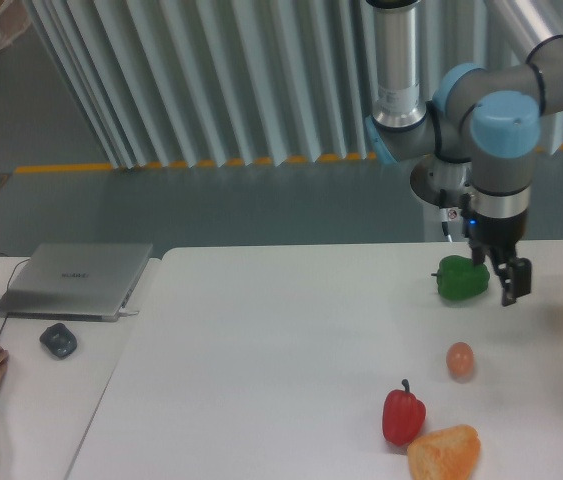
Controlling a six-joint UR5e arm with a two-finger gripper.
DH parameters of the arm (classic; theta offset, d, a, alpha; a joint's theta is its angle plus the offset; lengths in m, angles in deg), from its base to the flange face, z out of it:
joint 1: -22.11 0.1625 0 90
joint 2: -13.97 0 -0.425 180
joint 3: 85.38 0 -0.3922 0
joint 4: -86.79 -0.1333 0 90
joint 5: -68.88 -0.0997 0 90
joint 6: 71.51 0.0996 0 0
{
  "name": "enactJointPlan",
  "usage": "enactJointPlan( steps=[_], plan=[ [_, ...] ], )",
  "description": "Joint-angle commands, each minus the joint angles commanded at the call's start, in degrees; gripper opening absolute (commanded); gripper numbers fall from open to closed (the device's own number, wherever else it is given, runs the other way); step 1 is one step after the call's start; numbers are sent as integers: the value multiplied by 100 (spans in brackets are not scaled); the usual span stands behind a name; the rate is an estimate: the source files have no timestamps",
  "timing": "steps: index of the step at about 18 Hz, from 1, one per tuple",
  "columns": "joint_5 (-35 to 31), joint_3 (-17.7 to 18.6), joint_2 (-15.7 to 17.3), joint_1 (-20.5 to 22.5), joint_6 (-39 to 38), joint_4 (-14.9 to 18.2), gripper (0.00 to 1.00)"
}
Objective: Place the yellow pepper in a basket
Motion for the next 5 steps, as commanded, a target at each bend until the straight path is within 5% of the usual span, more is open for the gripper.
enactJointPlan(
  steps=[5],
  plan=[
    [-8,18,18,-115,-281,0,100]
  ],
)
